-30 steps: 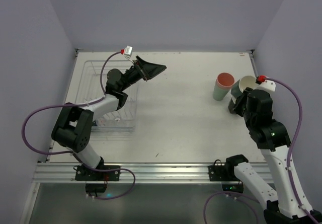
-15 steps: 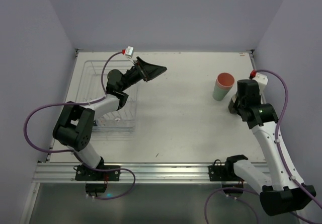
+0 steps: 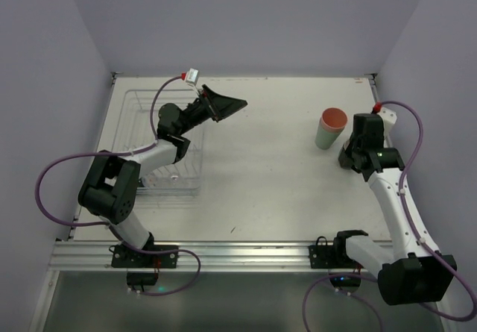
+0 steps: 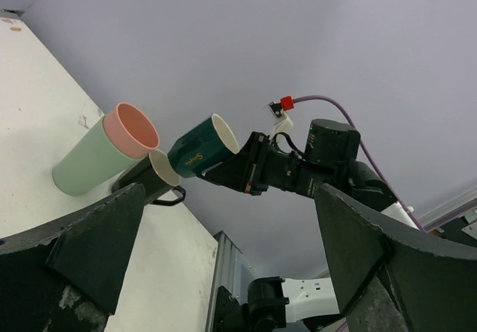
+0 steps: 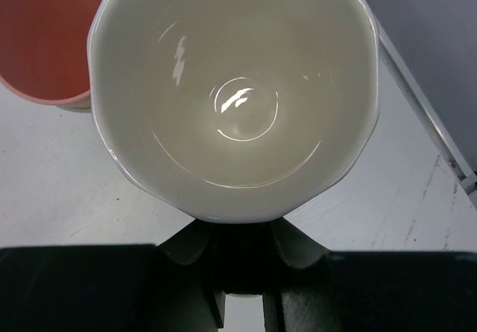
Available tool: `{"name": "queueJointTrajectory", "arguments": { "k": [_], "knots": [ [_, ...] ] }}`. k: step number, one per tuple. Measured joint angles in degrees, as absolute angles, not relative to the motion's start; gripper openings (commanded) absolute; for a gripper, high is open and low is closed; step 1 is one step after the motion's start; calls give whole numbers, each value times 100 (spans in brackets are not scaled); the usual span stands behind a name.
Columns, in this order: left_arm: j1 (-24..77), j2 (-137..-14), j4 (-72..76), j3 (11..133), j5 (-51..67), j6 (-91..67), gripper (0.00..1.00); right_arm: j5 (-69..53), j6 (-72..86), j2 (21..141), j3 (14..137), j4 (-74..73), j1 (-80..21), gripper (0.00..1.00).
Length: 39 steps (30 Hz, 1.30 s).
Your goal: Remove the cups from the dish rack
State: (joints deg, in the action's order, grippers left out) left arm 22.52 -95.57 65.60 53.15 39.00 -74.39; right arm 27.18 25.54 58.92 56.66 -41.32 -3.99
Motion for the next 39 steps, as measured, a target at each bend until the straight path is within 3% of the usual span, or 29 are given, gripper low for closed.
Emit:
{"name": "queueJointTrajectory", "arguments": {
  "k": [39],
  "knots": [
    [2246, -9664, 6720, 5315, 4051, -7590, 100, 2445, 2834, 6364, 5072, -3459, -180, 0]
  ]
}}
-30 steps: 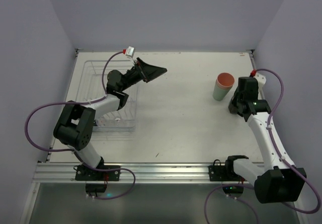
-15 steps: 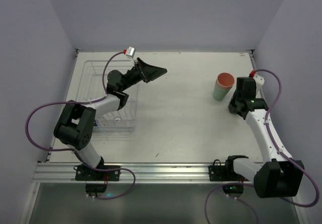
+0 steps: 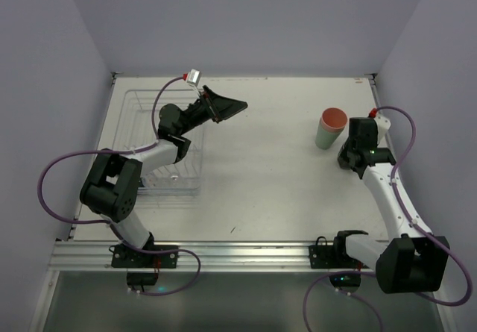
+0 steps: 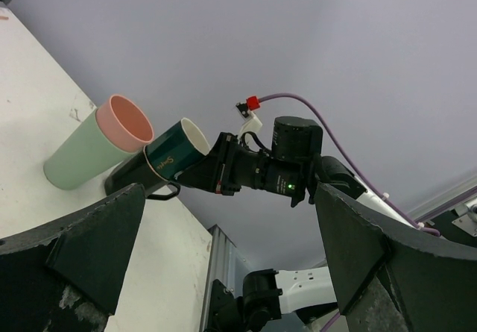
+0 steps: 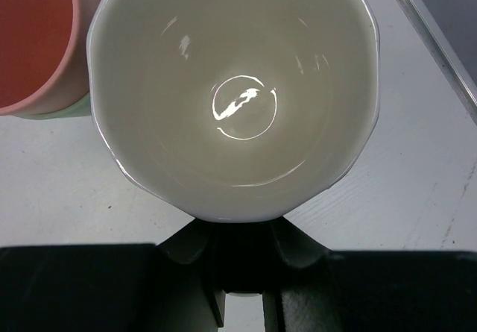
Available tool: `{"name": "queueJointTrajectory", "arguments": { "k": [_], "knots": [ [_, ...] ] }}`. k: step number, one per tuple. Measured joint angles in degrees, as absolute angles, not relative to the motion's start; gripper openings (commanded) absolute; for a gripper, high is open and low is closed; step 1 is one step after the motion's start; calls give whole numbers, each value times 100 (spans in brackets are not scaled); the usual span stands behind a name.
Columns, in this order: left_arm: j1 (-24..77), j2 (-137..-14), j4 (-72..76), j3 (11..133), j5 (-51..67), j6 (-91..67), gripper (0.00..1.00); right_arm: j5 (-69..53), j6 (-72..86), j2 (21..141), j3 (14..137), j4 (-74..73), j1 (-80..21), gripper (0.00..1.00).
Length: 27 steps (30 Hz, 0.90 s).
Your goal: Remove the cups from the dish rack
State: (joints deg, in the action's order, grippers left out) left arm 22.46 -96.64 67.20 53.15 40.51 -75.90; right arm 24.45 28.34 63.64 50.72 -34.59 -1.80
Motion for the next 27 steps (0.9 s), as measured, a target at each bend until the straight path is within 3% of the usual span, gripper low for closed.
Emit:
{"name": "queueJointTrajectory", "arguments": {
  "k": [8, 15, 19, 27],
  "knots": [
    [2246, -9664, 6722, 5315, 4051, -7592, 100, 2451, 2910, 6377, 5037, -3395, -178, 1],
    [2246, -9664, 6718, 5315, 4051, -7592, 100, 2451, 2965, 6436, 5037, -3304, -121, 34],
    [2246, -9664, 6676, 5315, 4051, -7585, 100, 2458, 3004, 6455, 5043, -3177, -99, 47],
    [2246, -9653, 6250, 5349, 4053, -7376, 100, 2453, 3006, 6436, 5046, -3140, -99, 57]
  ]
}}
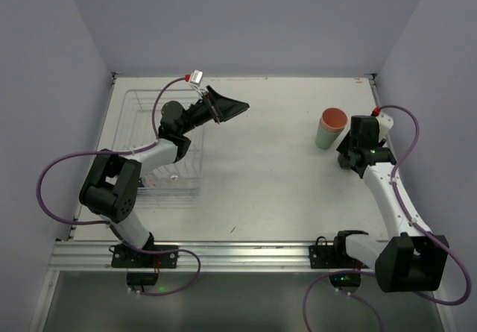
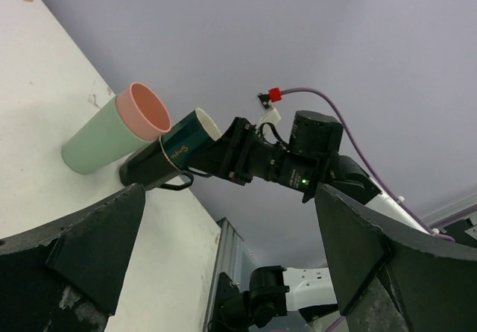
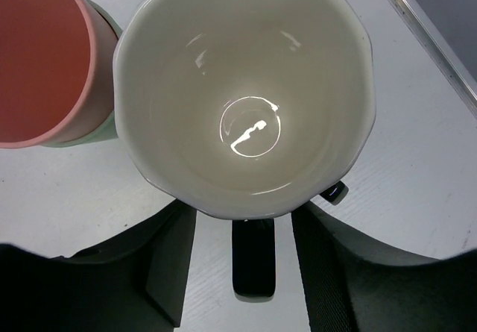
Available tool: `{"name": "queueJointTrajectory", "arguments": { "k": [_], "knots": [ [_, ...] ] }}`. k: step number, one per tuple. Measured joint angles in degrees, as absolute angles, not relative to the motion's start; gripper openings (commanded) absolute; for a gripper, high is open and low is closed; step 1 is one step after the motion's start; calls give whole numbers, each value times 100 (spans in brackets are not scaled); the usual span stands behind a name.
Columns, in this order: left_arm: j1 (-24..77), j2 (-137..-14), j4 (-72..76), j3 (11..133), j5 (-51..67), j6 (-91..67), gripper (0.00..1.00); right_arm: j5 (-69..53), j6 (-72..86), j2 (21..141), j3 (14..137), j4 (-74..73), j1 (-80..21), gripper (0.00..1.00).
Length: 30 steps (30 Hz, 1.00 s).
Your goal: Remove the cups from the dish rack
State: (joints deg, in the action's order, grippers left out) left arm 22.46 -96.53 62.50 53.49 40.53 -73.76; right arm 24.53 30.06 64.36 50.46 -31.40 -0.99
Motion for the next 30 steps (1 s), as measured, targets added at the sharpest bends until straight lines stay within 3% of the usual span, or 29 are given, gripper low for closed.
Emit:
{"name": "queueJointTrajectory", "arguments": {
  "k": [11, 22, 30],
  "knots": [
    [2189, -8394, 2598, 6023, 3186, -5395, 100, 2447, 3186, 5502, 5325, -3498, -318, 63],
    [2180, -6788, -1160, 6687, 1107, -3133, 100, 2615, 3256, 5411, 6075, -3940, -2615, 62],
    [2176, -6595, -3015, 6324, -213, -2204, 100, 1922, 2956, 5413, 6106, -3712, -2847, 62]
  ]
}}
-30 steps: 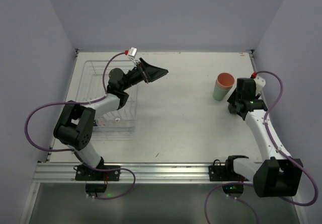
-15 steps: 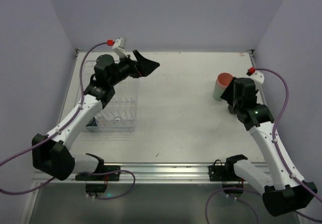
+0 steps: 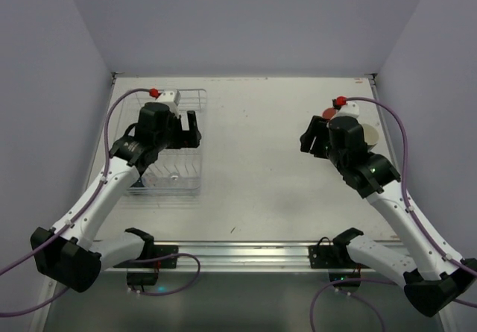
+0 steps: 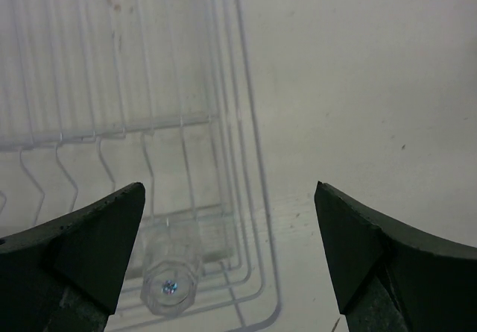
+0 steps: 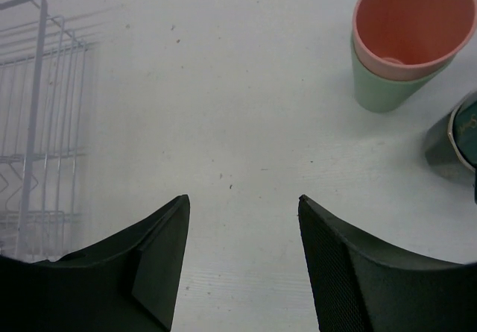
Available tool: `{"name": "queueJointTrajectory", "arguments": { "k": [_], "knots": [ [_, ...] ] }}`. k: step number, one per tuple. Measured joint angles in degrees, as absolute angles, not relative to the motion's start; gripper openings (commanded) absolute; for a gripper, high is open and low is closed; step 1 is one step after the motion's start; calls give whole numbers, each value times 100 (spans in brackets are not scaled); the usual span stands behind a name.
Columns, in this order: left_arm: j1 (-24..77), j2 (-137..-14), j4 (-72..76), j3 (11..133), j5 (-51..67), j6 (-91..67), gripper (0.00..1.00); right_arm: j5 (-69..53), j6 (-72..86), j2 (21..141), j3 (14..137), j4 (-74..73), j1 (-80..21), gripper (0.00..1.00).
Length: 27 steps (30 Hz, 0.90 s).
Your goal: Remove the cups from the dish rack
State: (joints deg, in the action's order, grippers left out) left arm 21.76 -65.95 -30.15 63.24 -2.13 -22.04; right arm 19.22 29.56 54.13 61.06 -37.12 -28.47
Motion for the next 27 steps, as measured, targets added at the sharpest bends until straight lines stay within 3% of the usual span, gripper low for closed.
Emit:
{"name": "queueJointTrajectory", "arguments": {
  "k": [7, 18, 27],
  "knots": [
    [2176, -6198, -3817, 5325, -585, -2145, 100, 1400, 2731, 5395, 5977, -3461, -2851, 63],
    [2176, -6241, -4128, 5133, -615, -2460, 92, 1223, 2670, 5210, 5760, -3356, -2851, 63],
    [2176, -6565, -4289, 4807, -617, -2912, 93, 1225, 2672, 5022, 5655, -3293, -2851, 63]
  ]
}}
